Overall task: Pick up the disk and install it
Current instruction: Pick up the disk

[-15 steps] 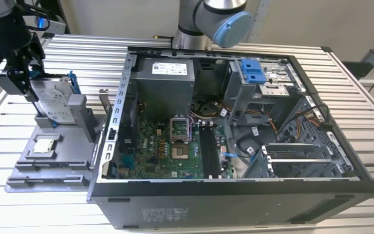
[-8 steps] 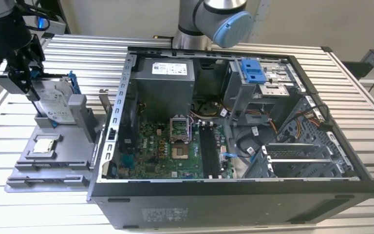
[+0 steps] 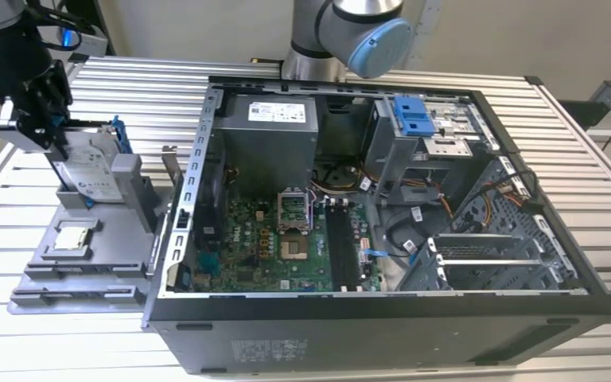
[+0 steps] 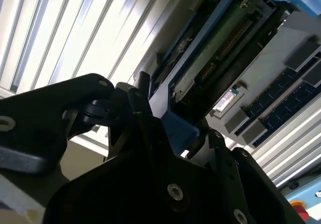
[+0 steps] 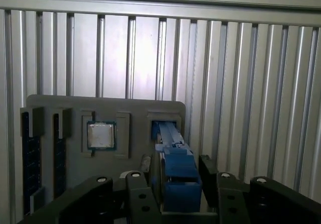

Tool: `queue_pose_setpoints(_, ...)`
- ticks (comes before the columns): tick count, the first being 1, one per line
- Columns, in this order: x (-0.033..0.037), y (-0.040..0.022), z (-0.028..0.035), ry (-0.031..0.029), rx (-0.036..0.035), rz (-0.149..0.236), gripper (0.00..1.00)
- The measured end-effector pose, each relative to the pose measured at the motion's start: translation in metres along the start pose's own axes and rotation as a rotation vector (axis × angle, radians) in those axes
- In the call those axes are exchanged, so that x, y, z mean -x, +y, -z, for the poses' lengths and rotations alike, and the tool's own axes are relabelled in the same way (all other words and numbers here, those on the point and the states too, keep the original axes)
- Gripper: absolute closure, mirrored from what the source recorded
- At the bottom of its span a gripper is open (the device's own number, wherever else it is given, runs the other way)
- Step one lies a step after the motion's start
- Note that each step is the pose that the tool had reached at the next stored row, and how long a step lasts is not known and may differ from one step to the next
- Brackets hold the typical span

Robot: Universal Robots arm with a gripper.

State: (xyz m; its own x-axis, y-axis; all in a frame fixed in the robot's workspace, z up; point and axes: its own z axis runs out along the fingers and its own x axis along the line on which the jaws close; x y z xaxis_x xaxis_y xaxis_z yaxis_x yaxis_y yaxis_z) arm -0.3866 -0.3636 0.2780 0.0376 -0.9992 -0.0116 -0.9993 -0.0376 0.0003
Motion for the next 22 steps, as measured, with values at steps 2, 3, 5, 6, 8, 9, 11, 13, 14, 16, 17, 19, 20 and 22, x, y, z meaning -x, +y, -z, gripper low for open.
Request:
queue_pose_setpoints(2,0.0000,0.0000,0.0000,0.0002,0.0001,0.000,1.00)
queue_pose_setpoints(3,0.0000,0.0000,0.0000,0.0001,0.0000,0.000,1.00)
queue_pose_setpoints(5,0.0000,0.0000,-0.0001,0.0000,0.0000,0.000,1.00)
queue_pose_setpoints(6,0.0000,0.0000,-0.0001,0.0000,0.0000,0.000,1.00)
queue_pose_setpoints(8,0.0000,0.0000,-0.0001,0.0001,0.0000,0.000,1.00)
queue_pose_setpoints(9,0.0000,0.0000,-0.0002,0.0000,0.0000,0.000,1.00)
queue_pose_setpoints(11,0.0000,0.0000,-0.0003,0.0000,0.0000,0.000,1.00)
queue_pose_setpoints(13,0.0000,0.0000,-0.0004,0.0000,0.0000,0.000,1.00)
queue_pose_setpoints(14,0.0000,0.0000,-0.0004,0.0000,0.0000,0.000,1.00)
queue_pose_setpoints(16,0.0000,0.0000,-0.0005,0.0000,0.0000,0.000,1.00)
queue_pose_setpoints(17,0.0000,0.0000,-0.0005,0.0000,0.0000,0.000,1.00)
queue_pose_setpoints(19,0.0000,0.0000,-0.0006,0.0000,0.0000,0.000,1.00)
queue_pose_setpoints(20,0.0000,0.0000,-0.0006,0.0000,0.0000,0.000,1.00)
queue_pose_setpoints(22,-0.0007,0.0001,-0.0008,-0.0002,-0.0003,0.000,1.00)
